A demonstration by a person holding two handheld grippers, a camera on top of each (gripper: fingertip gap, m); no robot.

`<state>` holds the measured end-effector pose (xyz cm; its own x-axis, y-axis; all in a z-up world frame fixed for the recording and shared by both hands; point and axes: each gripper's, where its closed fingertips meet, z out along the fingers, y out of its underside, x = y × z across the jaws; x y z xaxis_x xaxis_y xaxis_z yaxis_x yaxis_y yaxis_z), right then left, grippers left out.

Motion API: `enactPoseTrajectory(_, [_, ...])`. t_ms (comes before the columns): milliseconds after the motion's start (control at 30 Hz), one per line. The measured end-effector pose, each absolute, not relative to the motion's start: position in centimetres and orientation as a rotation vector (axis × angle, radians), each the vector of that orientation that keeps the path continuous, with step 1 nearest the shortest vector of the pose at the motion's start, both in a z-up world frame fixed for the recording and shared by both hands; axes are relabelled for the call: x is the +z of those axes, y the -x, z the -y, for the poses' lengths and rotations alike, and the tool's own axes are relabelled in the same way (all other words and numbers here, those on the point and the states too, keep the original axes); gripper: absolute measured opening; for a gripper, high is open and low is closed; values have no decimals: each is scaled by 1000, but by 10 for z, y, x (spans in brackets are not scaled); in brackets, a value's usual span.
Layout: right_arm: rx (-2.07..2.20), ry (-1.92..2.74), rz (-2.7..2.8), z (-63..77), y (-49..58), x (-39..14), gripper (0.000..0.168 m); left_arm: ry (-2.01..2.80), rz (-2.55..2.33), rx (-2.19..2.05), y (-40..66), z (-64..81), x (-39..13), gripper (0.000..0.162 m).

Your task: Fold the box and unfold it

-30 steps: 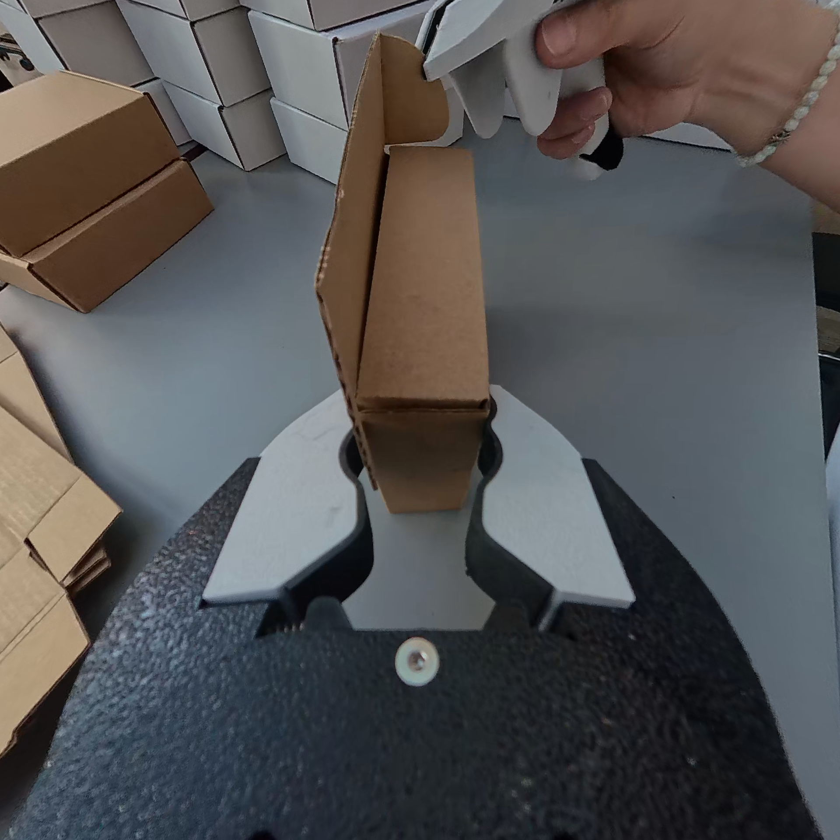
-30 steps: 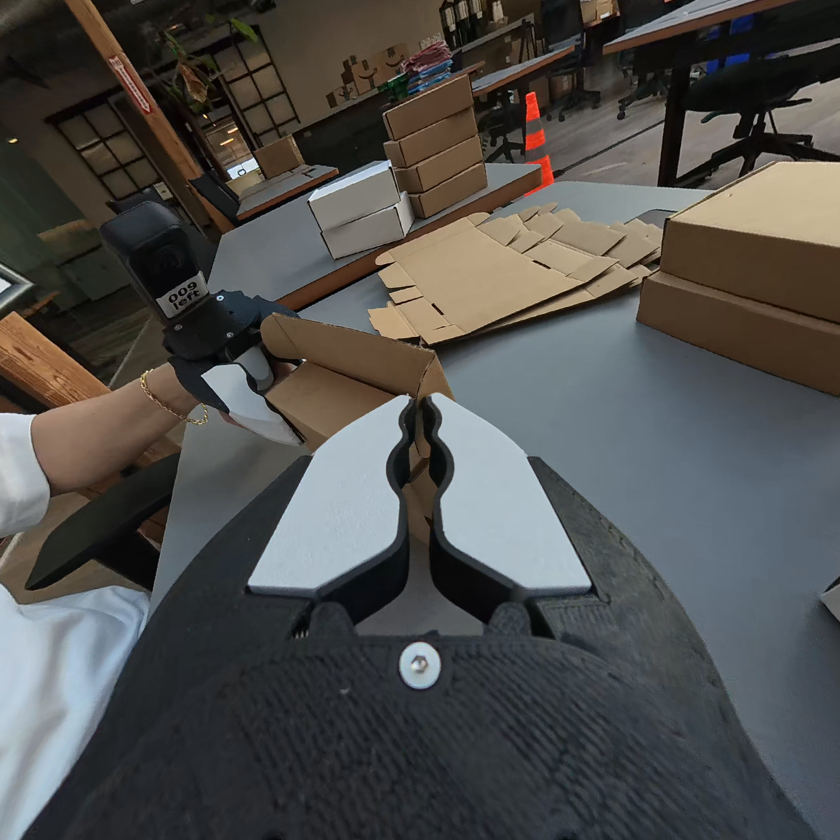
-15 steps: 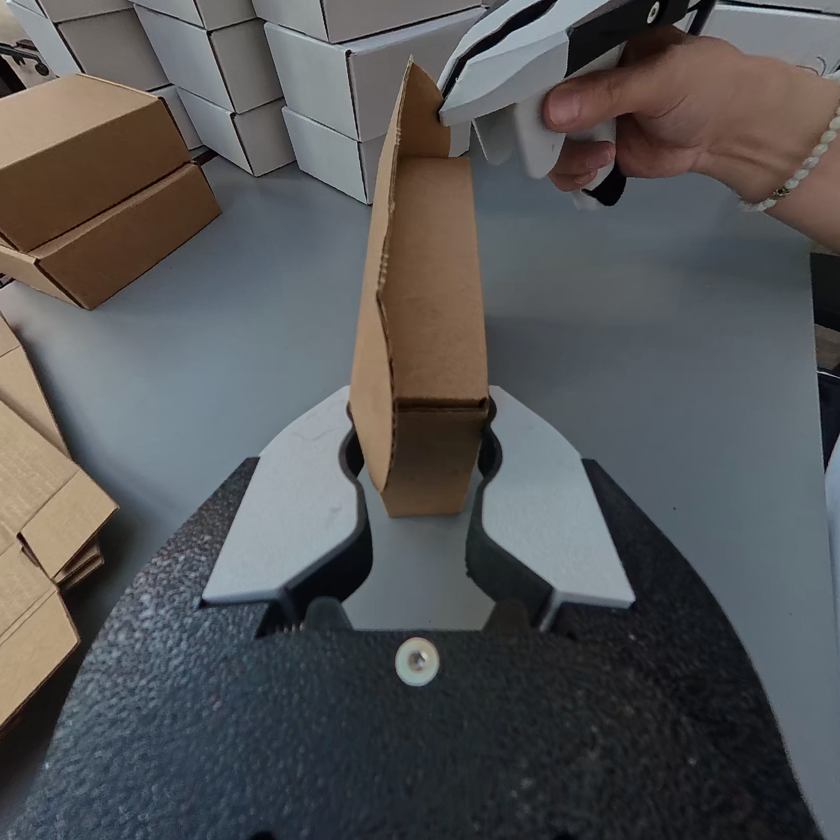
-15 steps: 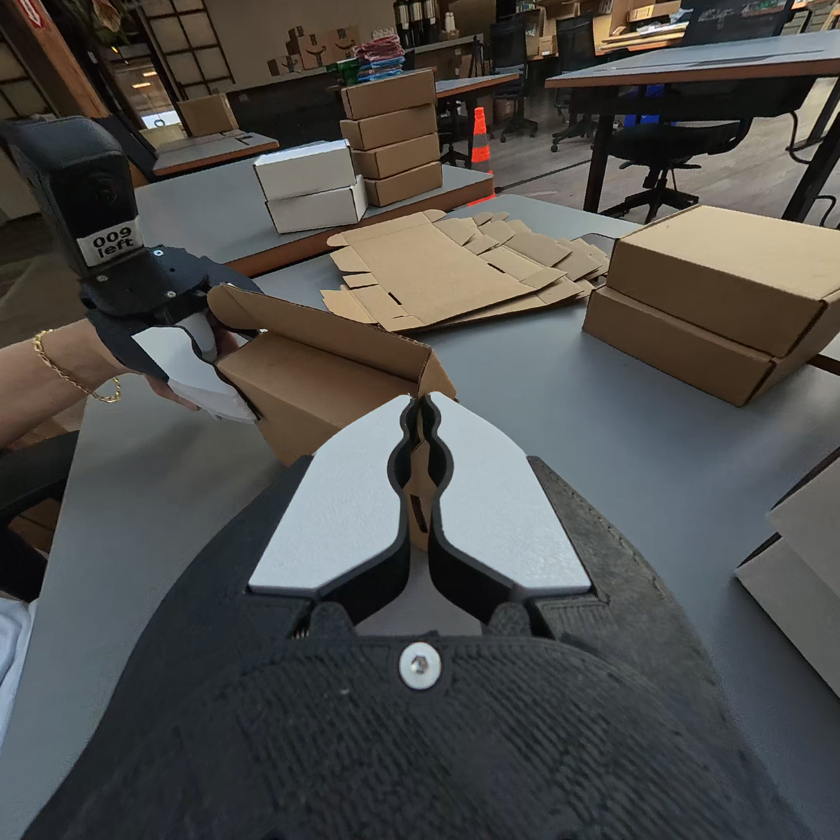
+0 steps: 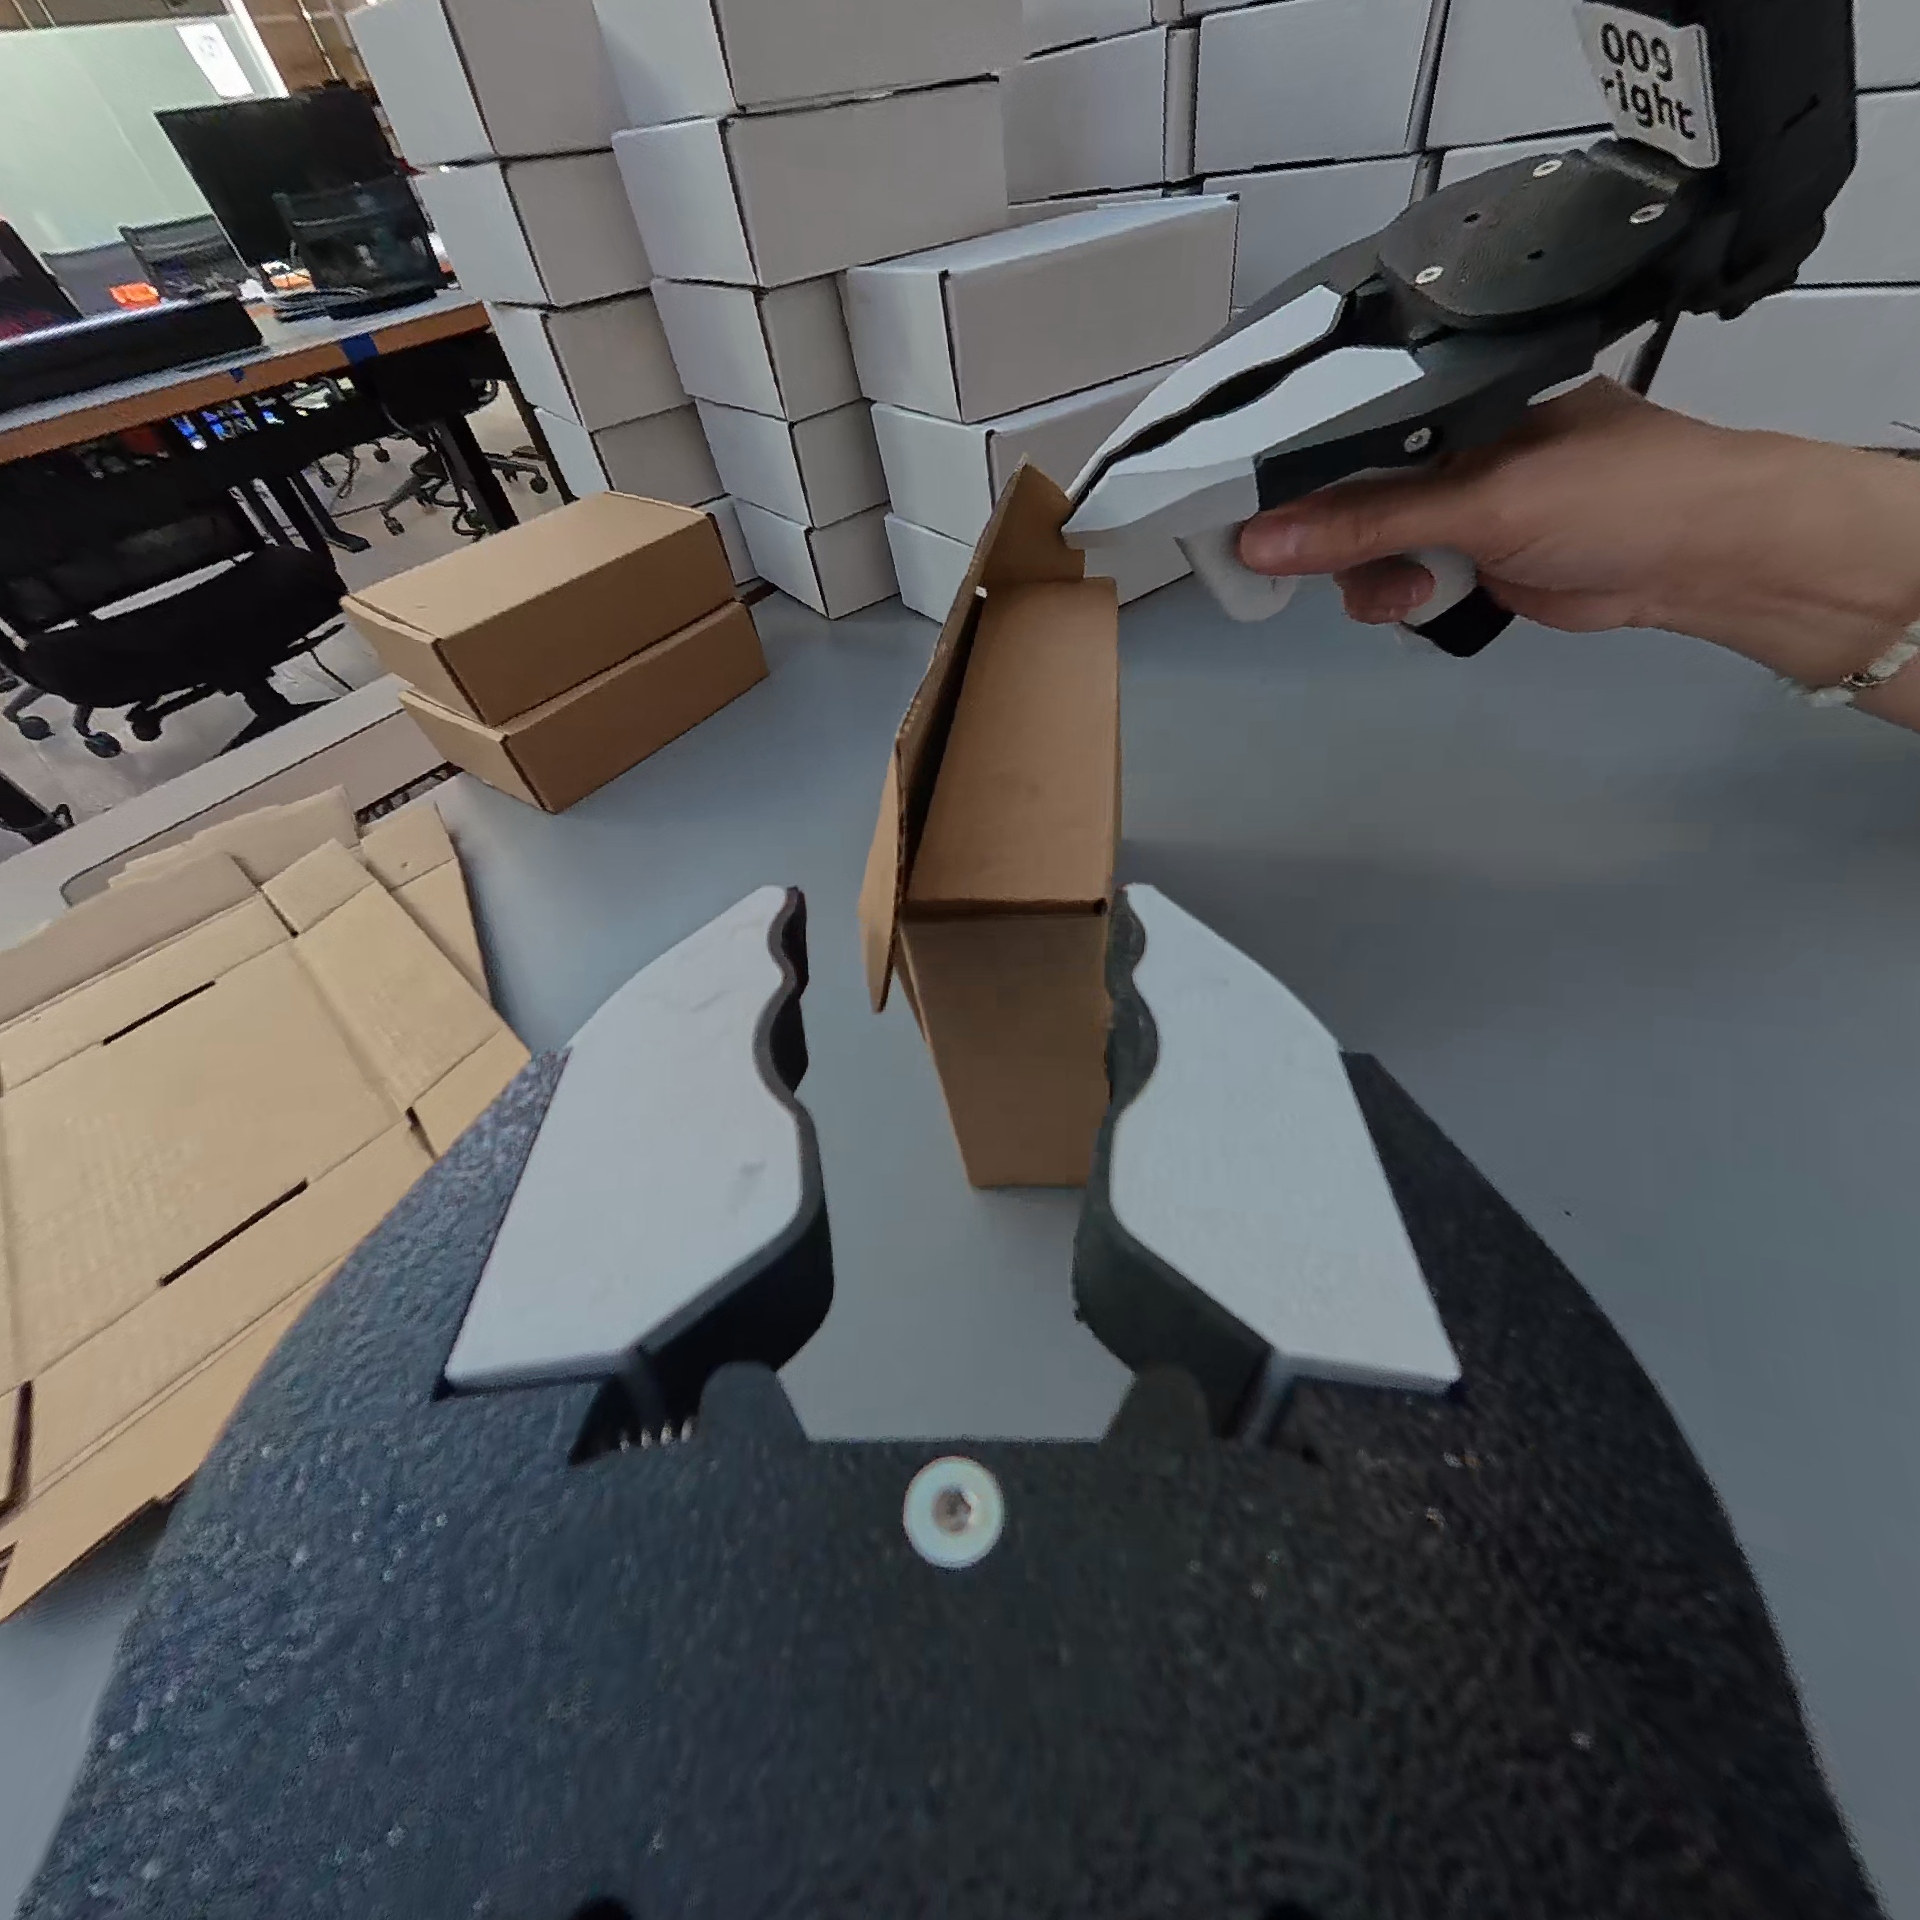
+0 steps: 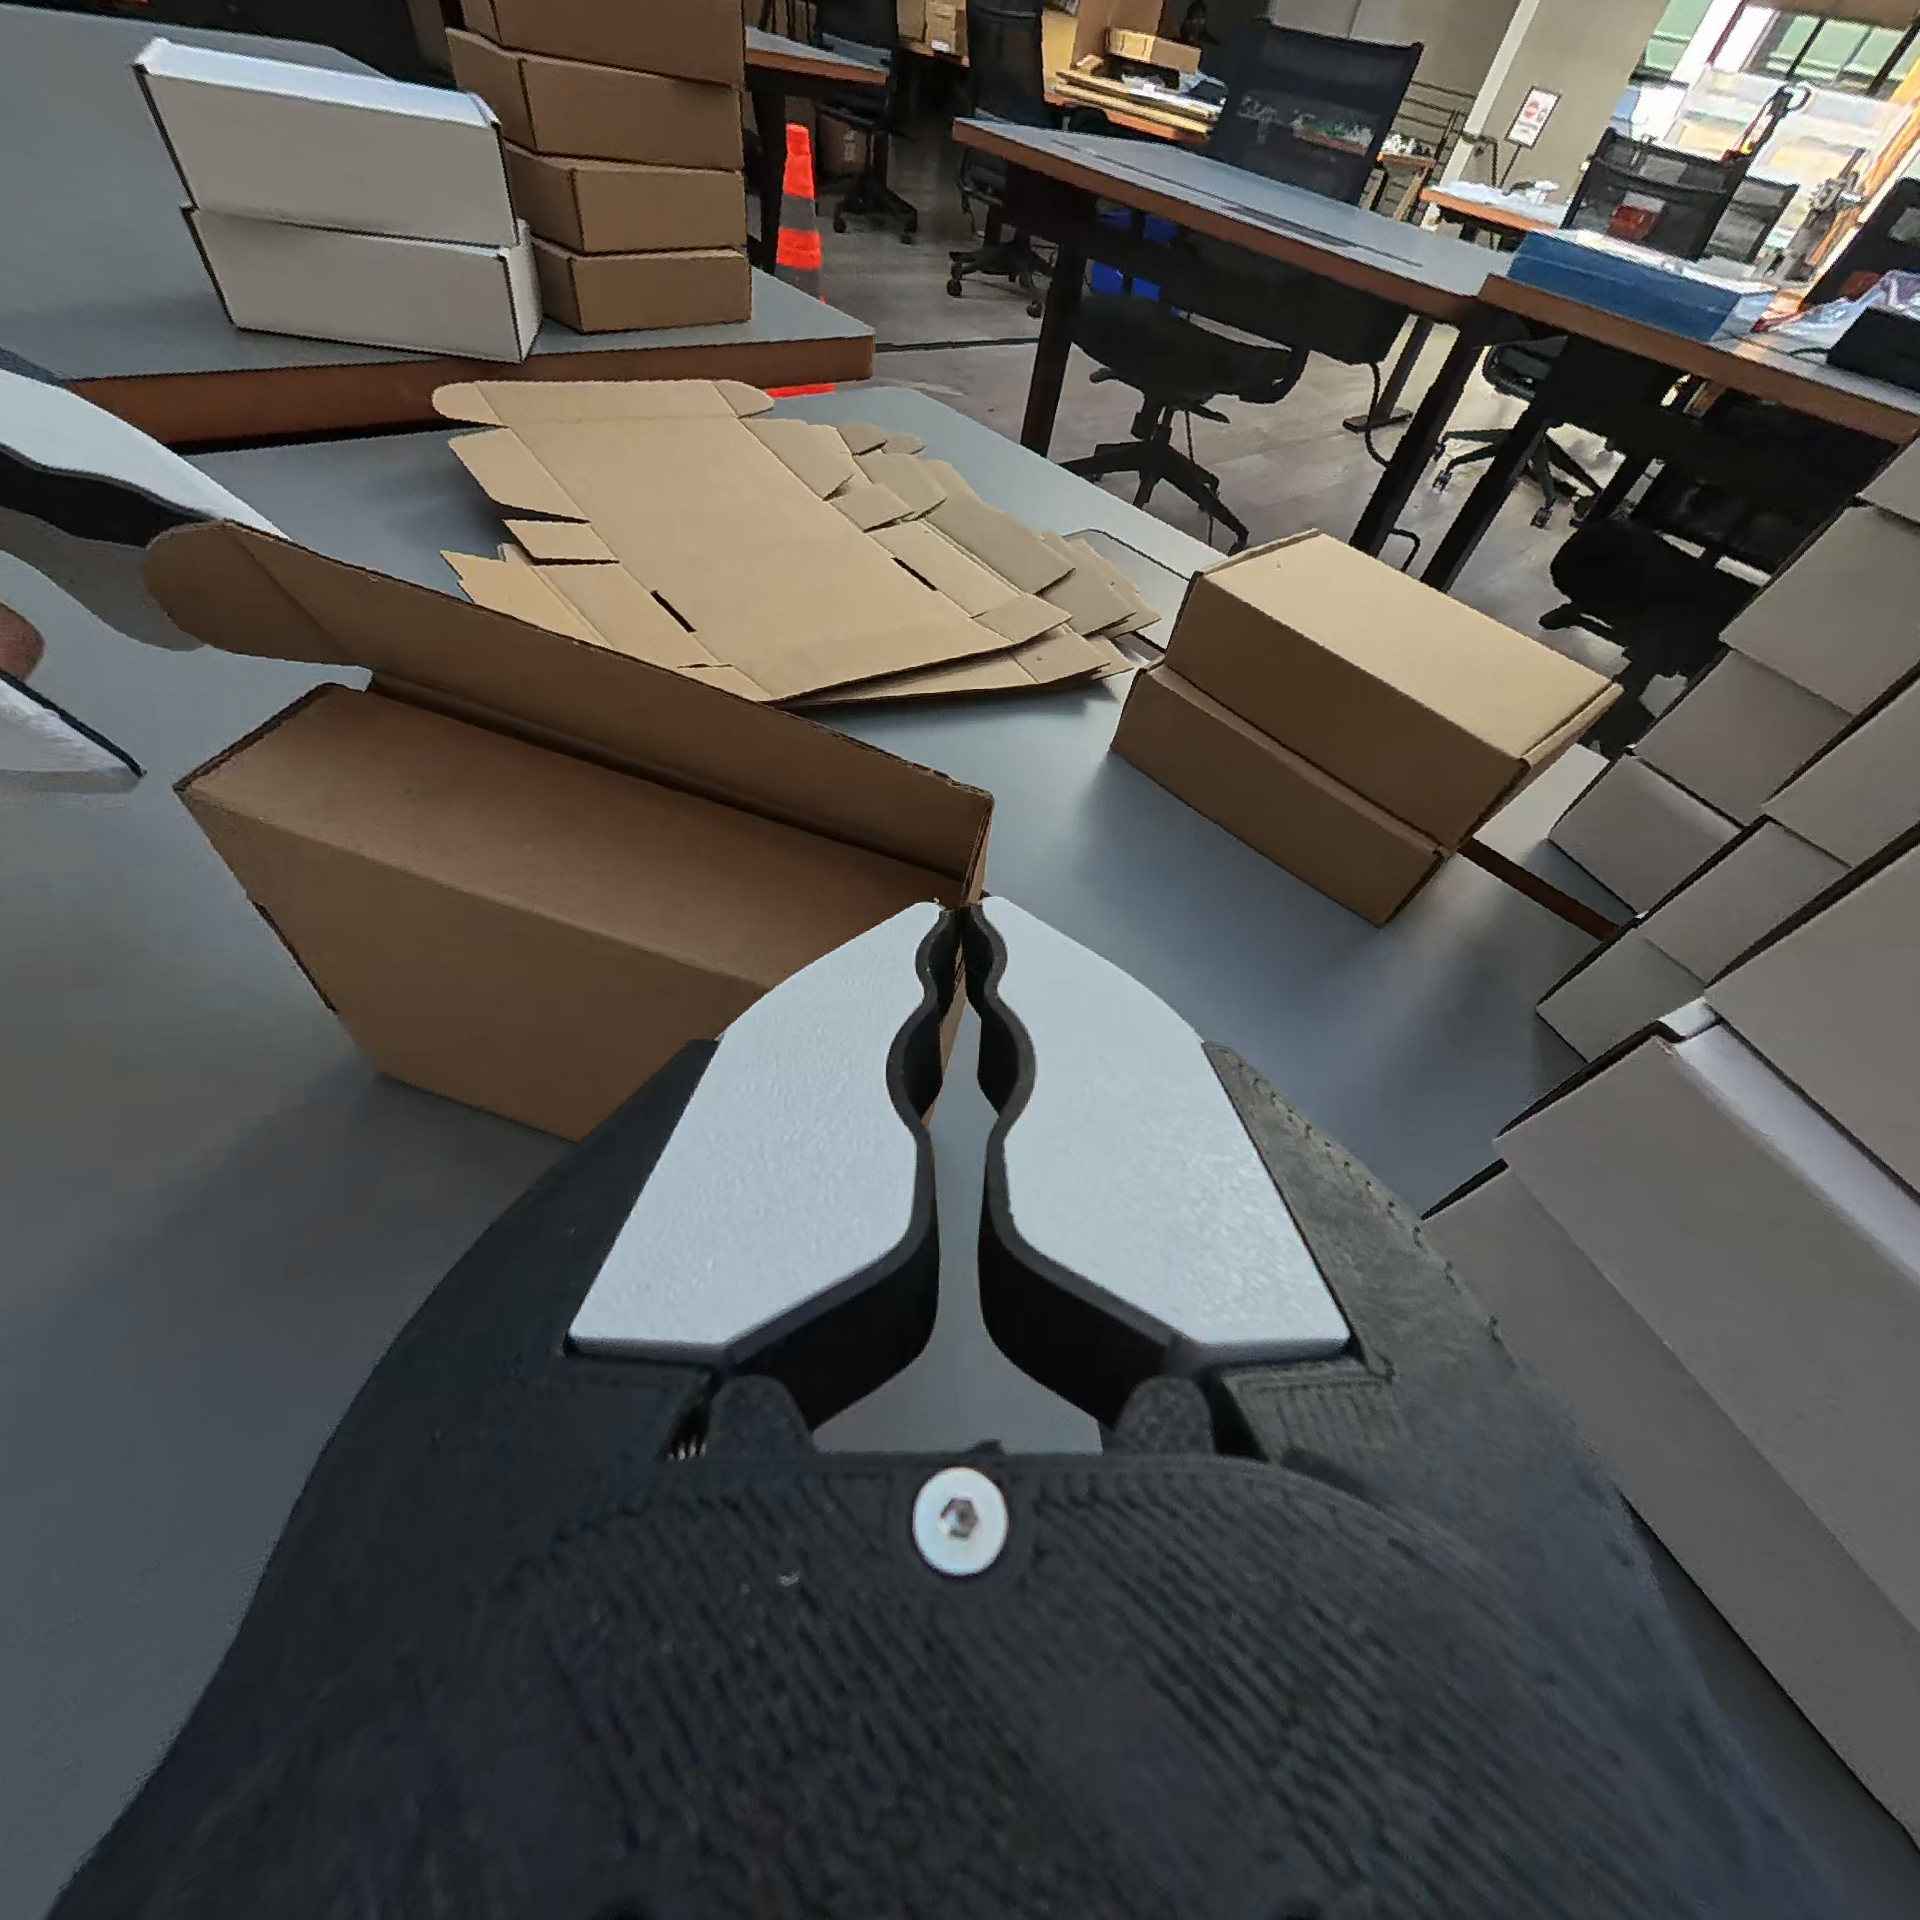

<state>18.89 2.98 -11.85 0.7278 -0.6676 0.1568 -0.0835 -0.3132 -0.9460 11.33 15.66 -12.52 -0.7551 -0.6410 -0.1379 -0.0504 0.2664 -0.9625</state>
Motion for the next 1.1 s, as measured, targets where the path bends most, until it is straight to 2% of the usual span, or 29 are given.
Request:
enactPoseTrajectory(33, [-660, 1820, -581, -31, -188, -119, 2, 621, -2012, -1492, -111, -161, -122, 49])
enactPoseTrajectory(300, [-652, 1808, -593, -33, -186, -120, 2, 685, -1939, -1371, -112, -170, -117, 18])
enactPoseTrajectory(400, [-649, 1810, -595, -33, -186, -120, 2, 705, -1898, -1348, -117, -170, -116, 2])
enactPoseTrajectory(567, [-649, 1788, -632, -34, -185, -119, 2, 847, -1890, -1330, -122, -173, -116, 1])
enactPoseTrajectory(967, [-828, 1753, -717, -38, -171, -117, 2, 1641, -1869, -1423, -149, -178, -117, 3])
enactPoseTrajectory(1100, [-877, 1759, -705, -40, -167, -117, 3, 1729, -1860, -1420, -153, -180, -117, 3])
